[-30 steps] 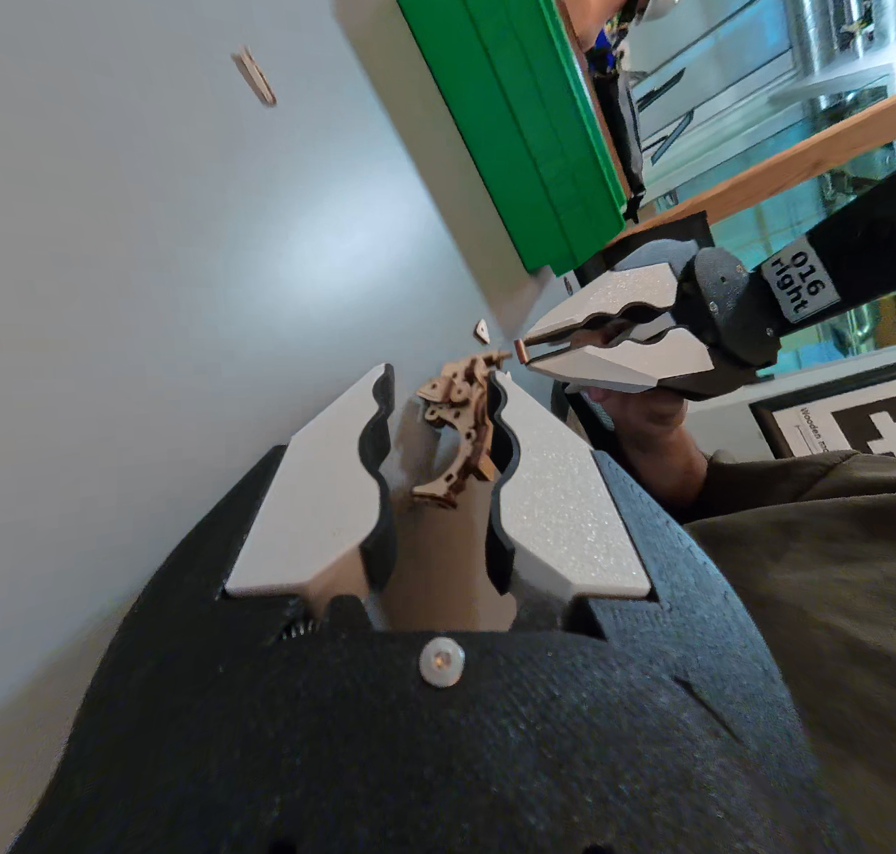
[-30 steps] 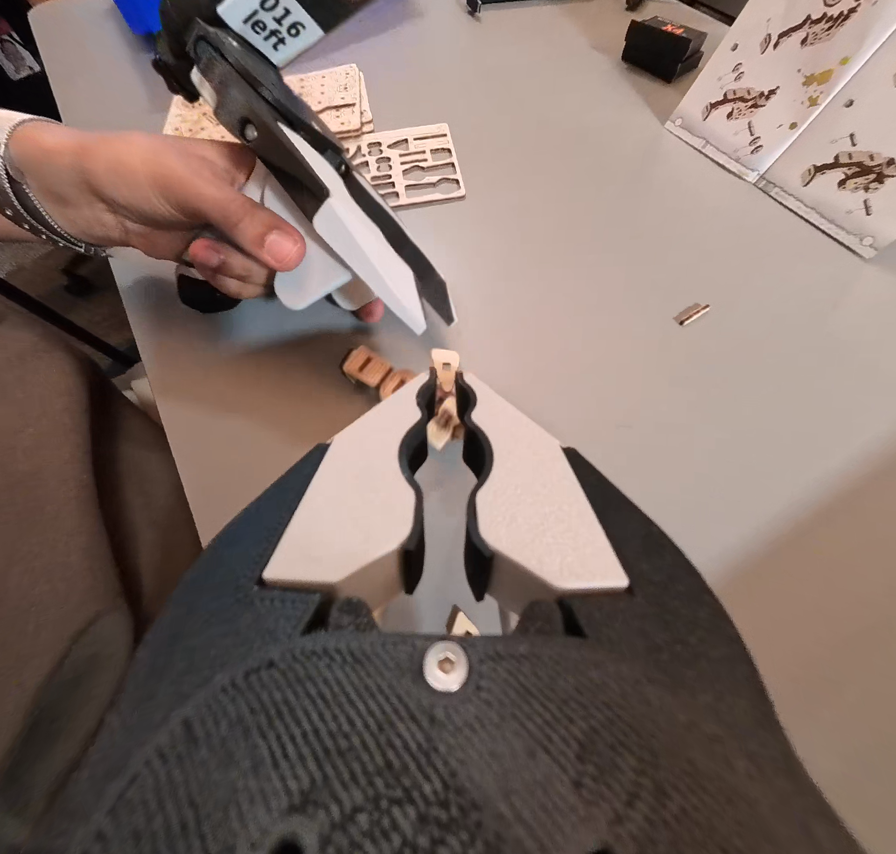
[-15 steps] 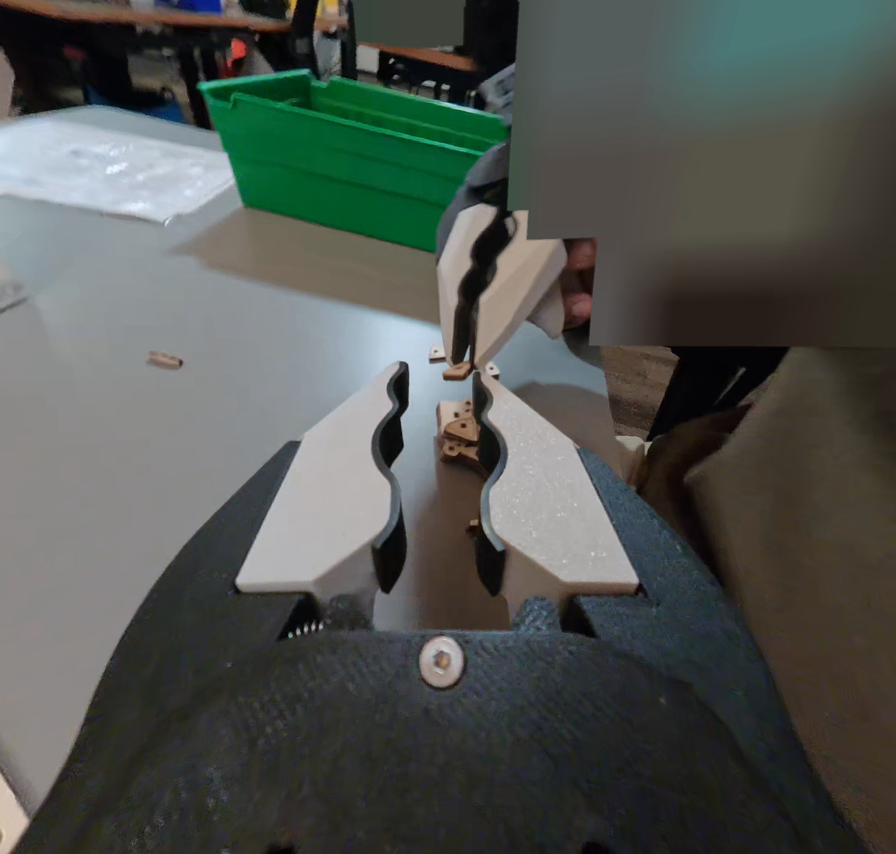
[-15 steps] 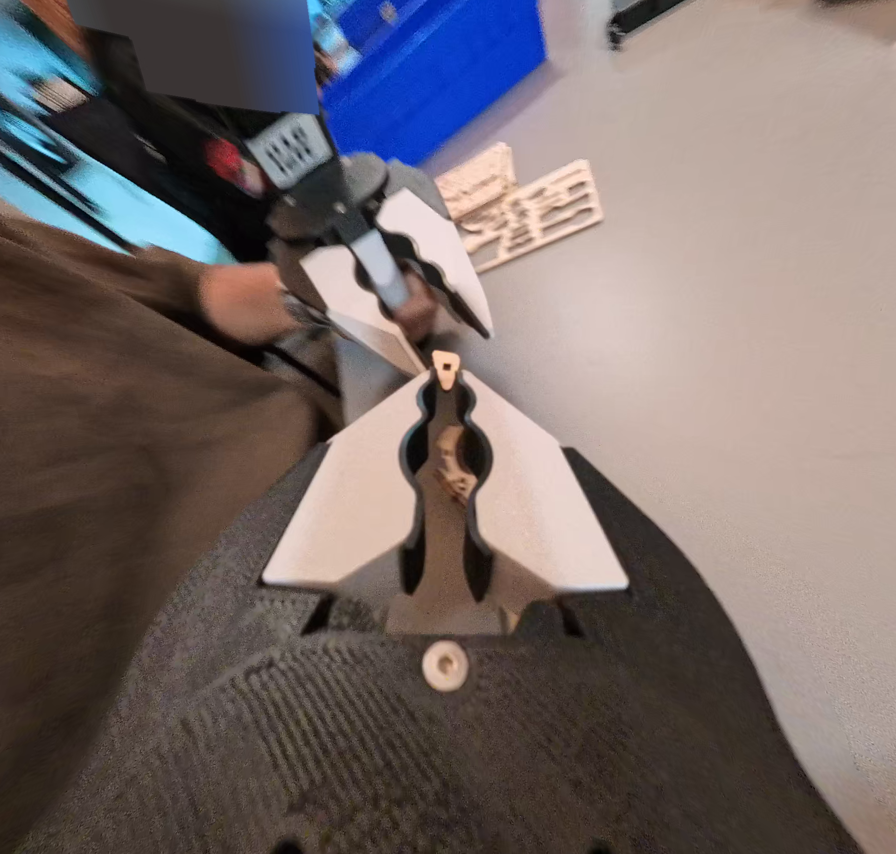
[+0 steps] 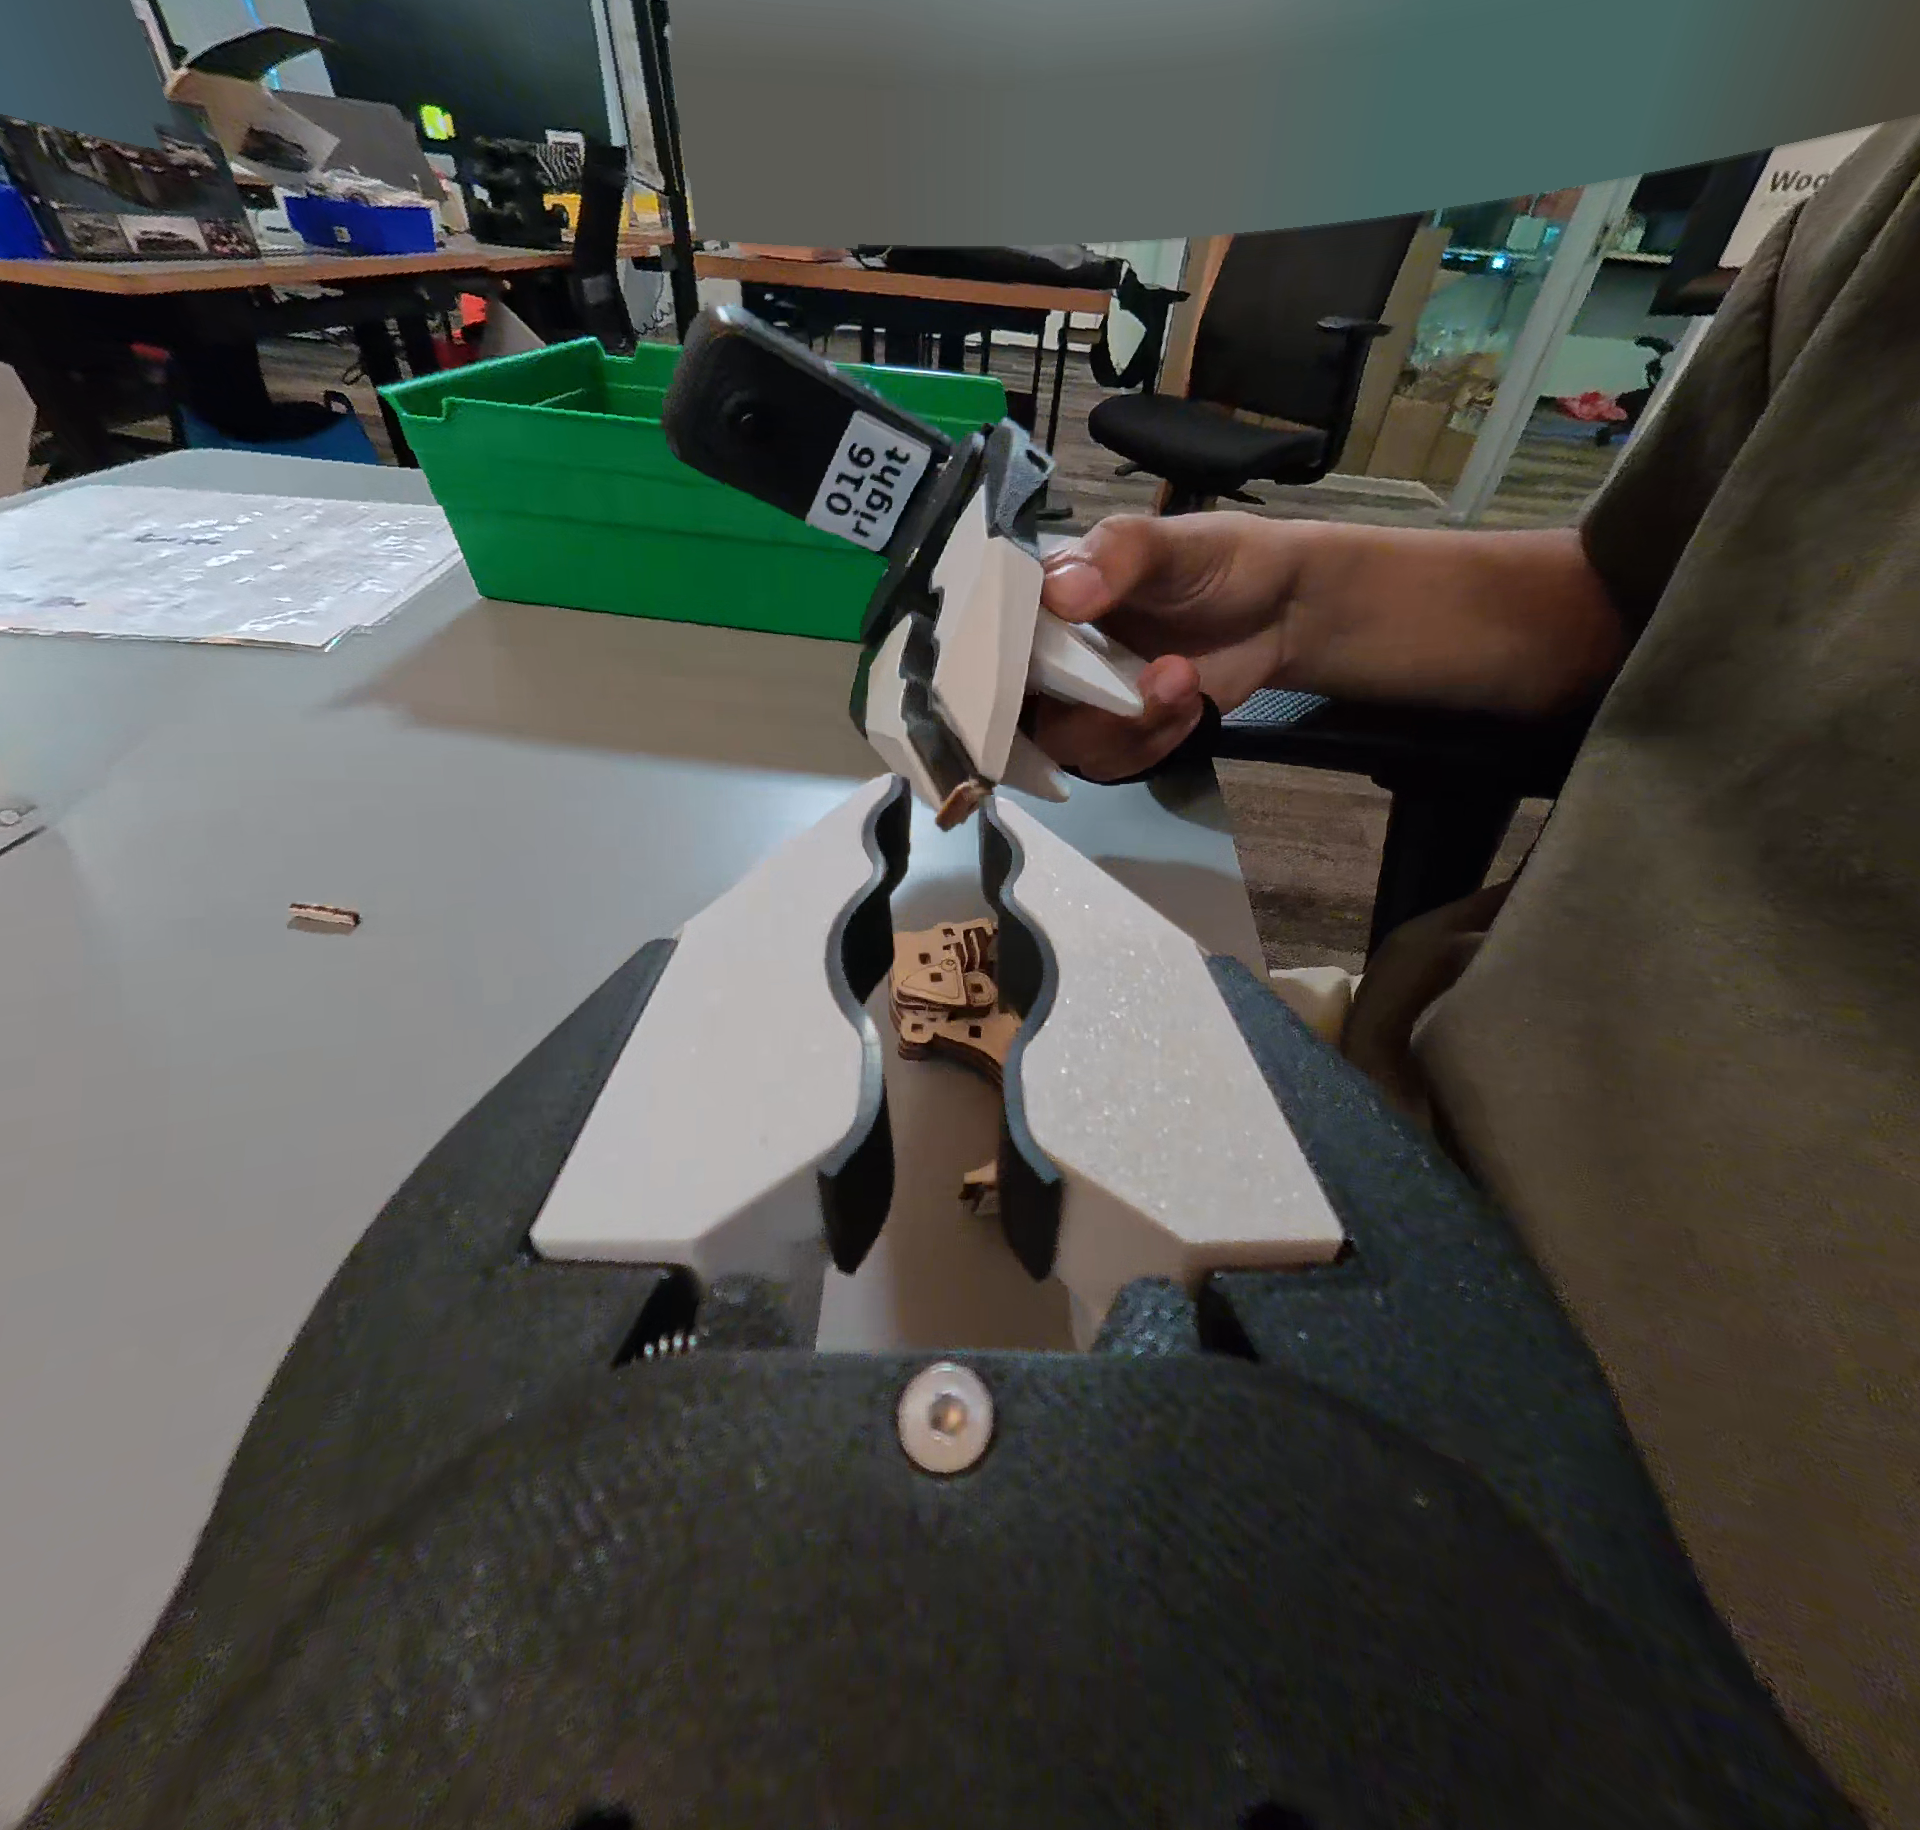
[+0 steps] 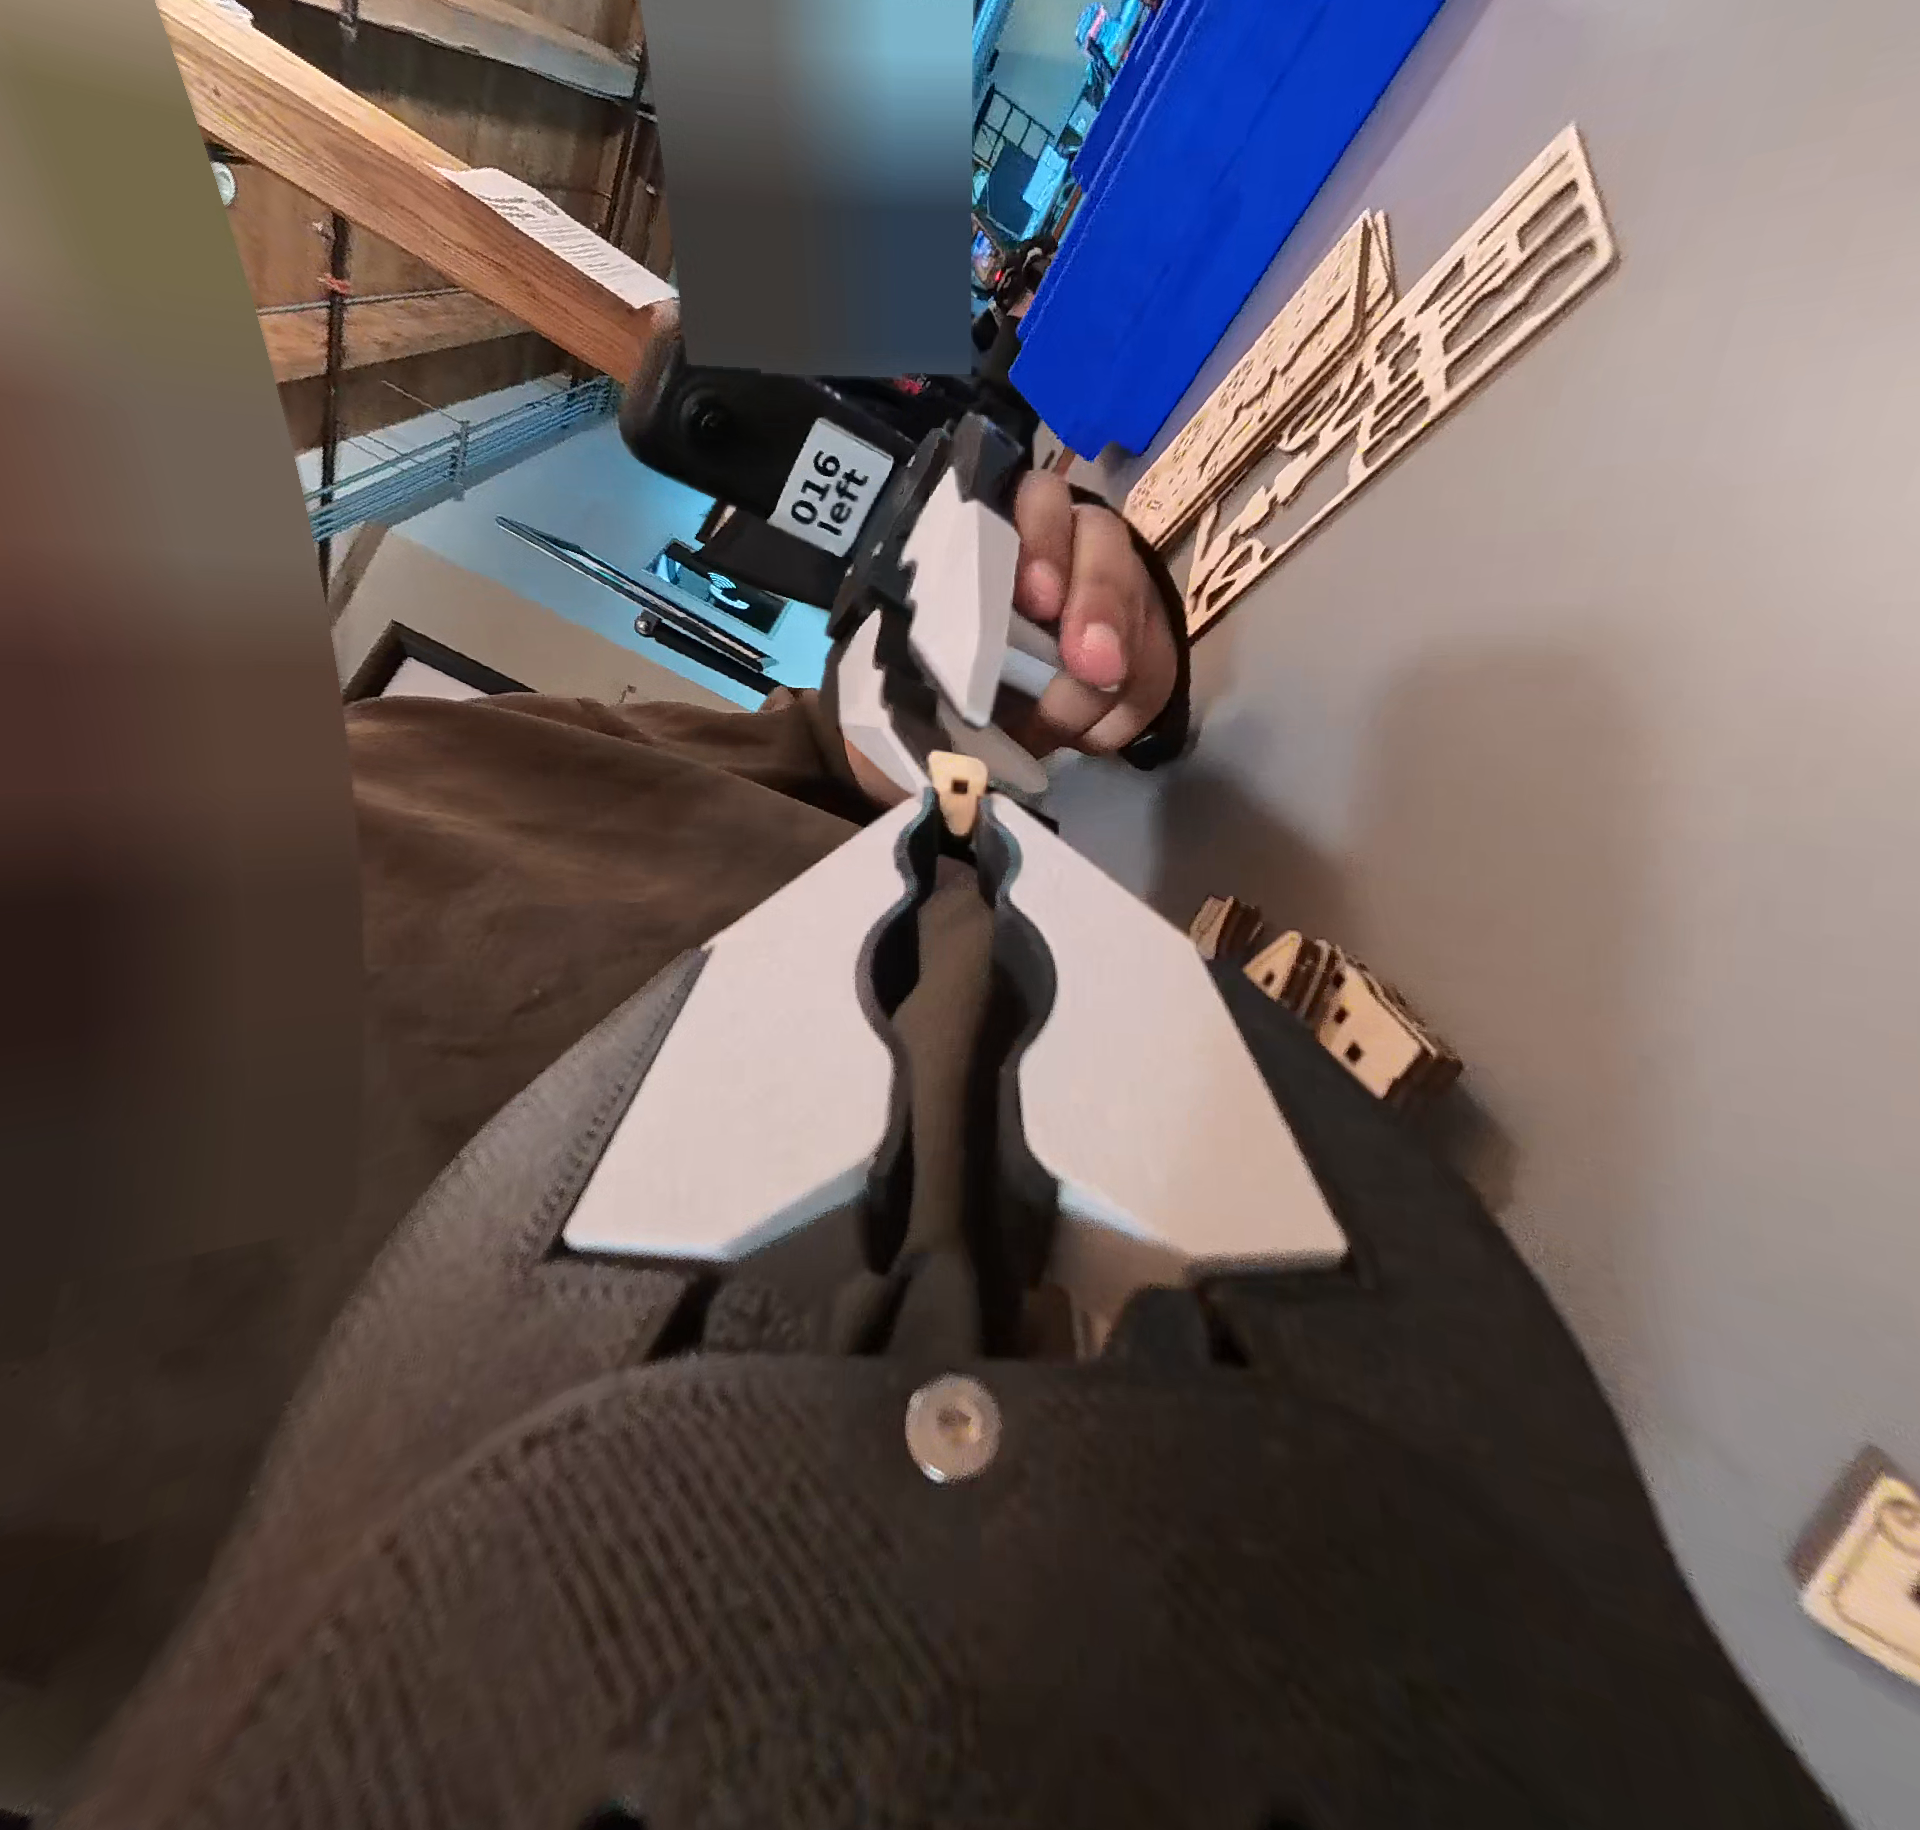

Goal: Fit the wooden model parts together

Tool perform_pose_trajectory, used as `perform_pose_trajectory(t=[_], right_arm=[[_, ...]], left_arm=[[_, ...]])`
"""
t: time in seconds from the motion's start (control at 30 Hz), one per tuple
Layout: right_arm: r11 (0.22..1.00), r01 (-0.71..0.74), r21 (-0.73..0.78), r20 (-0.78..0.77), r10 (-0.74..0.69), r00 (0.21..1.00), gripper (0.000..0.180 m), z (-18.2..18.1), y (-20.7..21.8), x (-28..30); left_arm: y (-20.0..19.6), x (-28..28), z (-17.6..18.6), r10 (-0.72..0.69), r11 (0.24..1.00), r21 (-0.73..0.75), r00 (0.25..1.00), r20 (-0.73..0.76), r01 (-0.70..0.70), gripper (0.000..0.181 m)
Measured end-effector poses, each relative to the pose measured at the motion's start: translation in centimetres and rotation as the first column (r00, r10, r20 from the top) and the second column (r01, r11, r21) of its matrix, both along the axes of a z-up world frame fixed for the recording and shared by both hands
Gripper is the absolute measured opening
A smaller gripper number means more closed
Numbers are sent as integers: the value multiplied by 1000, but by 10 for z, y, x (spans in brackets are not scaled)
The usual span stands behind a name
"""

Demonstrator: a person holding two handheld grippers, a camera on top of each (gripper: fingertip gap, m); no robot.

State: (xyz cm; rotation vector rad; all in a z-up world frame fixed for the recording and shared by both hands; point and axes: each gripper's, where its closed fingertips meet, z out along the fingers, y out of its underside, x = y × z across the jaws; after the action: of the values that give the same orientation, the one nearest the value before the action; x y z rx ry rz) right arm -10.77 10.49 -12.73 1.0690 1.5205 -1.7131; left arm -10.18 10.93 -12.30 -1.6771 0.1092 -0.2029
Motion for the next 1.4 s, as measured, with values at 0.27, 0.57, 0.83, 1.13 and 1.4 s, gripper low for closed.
perform_pose_trajectory(t=[0.27, 0.57, 0.83, 1.13, 1.4], right_arm=[[997, 27, -68, 27, -25, 999, 10, 4, 6, -6], [887, 326, 328, -502, -129, 855, 13, 9, 29, -25], [506, 618, 601, -798, 350, 490, 22, -26, 22, -24], [306, 692, 654, -695, 603, 392, 18, -47, 14, -20], [288, 675, 680, -662, 637, 395, 14, -55, 9, -16]], left_arm=[[2, -6, 2, 6, 1000, 8, 992, 126, -7, 0], [9, -22, -9, 15, 994, -83, 659, 752, 72, 0], [6, -24, -38, 125, 964, -245, 628, 768, 107, 0], [4, -26, -46, 157, 953, -287, 642, 750, 102, 0], [6, -16, -47, 140, 945, -301, 676, 723, 127, 0]])
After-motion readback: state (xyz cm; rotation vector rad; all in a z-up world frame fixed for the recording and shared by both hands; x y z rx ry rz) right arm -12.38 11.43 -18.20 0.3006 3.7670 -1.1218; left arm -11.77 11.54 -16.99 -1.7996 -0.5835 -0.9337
